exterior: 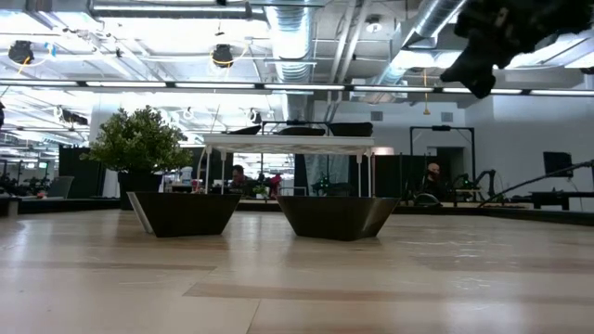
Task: Pick & Place Mini shaped plates
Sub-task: Stack the black distorted square plate on top of the black distorted square plate on the shelf
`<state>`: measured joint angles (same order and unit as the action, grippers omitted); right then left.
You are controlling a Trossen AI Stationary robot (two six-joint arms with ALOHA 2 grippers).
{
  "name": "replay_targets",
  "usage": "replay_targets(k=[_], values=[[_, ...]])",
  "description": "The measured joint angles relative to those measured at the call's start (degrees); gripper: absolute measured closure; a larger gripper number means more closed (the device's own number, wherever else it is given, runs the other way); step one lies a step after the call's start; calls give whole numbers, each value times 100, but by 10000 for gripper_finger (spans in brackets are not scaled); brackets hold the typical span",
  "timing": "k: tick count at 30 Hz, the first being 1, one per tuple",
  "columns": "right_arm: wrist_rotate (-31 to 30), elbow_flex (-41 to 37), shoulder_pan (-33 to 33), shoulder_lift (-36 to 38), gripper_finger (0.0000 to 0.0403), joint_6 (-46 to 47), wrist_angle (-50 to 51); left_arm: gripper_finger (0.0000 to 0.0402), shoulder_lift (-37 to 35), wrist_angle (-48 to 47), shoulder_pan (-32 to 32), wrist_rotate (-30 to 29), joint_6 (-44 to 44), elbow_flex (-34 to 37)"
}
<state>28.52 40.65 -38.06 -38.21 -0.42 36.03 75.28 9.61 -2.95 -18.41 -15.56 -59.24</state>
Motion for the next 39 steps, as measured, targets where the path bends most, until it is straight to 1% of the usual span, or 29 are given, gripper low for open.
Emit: replay_targets(k=[4,7,9,12,15,19,22,26,29,33,35,39], values=[[10,-450,158,545,401,361,-450,119,680,-66,-126,114,-156,-493],[10,-702,315,846,401,605,-709,119,1078,-168,-160,451,-496,-698],[8,-830,414,980,402,713,-880,119,1317,-221,-158,707,-877,-707],[6,-1004,576,1143,401,849,-909,119,1624,-587,-158,1182,-1730,-710],[1,-1026,715,1204,402,865,-904,119,1874,-1401,-228,1667,-2722,-672],[0,-1037,856,1202,401,863,-910,119,1997,-2470,-416,1933,-4022,-313],[-3,-1037,933,1204,401,859,-909,119,1944,-3067,-575,2137,-4867,113],[-5,-1035,1005,1208,401,848,-909,119,1717,-3135,-797,2516,-5684,715],[-4,-1035,1013,1204,400,847,-908,119,1451,-3140,-938,2663,-6017,1082],[-7,-1035,1013,1200,400,846,-908,119,911,-3116,-1007,2659,-6064,1505],[-9,-1035,1013,1200,400,847,-908,119,627,-3124,-978,2488,-6057,1667],[-27,-1035,1013,1200,401,846,-909,119,39,-3070,-974,1852,-5868,1954]])
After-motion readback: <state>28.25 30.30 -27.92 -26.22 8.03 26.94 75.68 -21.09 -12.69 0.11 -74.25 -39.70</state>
